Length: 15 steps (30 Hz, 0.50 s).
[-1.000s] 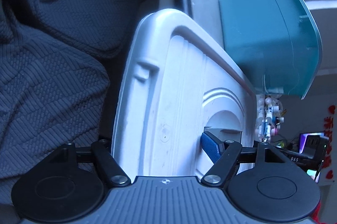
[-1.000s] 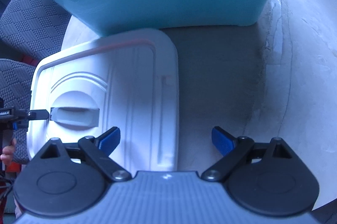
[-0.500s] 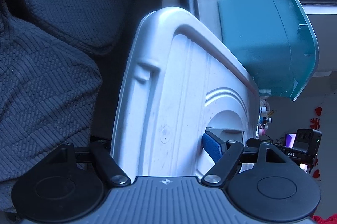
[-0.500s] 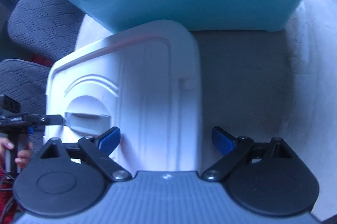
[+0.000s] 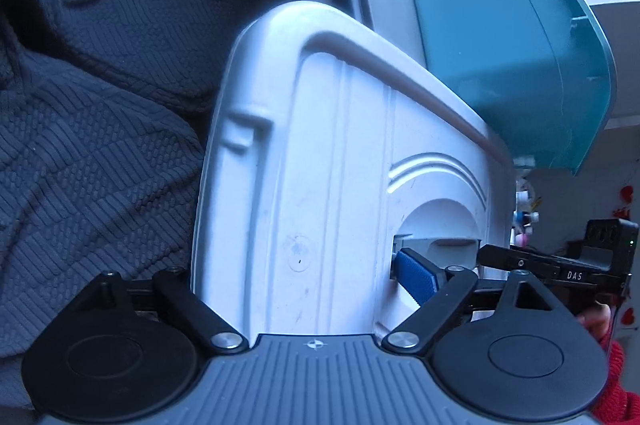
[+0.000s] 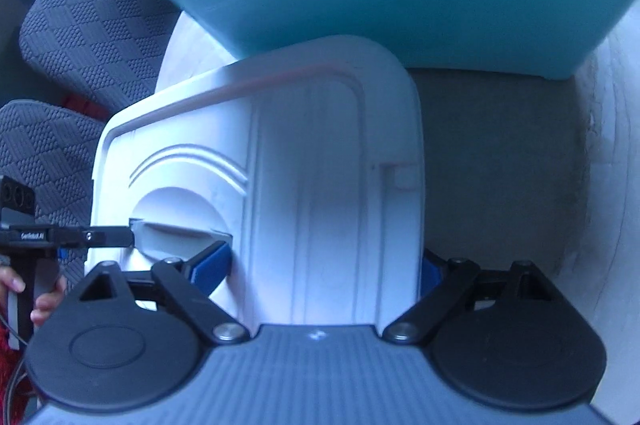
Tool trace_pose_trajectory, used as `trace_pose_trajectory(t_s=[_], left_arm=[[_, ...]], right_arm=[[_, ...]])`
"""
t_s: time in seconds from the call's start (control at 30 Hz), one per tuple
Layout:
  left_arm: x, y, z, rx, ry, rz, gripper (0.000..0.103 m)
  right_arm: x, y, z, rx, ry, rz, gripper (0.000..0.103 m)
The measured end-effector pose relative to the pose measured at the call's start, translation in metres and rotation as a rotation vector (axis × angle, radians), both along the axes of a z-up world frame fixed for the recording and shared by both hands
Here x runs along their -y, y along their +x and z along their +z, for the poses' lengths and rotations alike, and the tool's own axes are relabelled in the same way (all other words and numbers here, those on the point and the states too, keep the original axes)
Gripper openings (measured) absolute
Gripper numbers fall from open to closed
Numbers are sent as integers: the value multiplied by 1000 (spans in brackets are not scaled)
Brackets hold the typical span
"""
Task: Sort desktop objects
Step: 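Grip the lid rim with the left tool while the right tool holds the handle, then lift the white lid with both tools and carry it over the teal bin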
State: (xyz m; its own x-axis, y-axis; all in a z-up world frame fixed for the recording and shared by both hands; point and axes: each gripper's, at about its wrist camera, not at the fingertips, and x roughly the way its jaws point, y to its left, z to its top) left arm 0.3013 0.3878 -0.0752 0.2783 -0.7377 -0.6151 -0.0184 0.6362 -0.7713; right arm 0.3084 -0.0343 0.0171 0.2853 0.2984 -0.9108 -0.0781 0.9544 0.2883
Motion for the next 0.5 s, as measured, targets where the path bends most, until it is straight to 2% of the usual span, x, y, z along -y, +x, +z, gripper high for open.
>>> trace_pose_trajectory(t_s=[0.1,0.27,0.5], left_arm=[[6,-4,20,34,39,-2,89],[24,-17,64,101,112,-7,90],[57,-33,105,190,186,-73,90]], right_arm=[[3,-8,7,15,15,-8,91],[21,-29,37,64,47,-32,91],[52,-73,59,108,98,-82,91]])
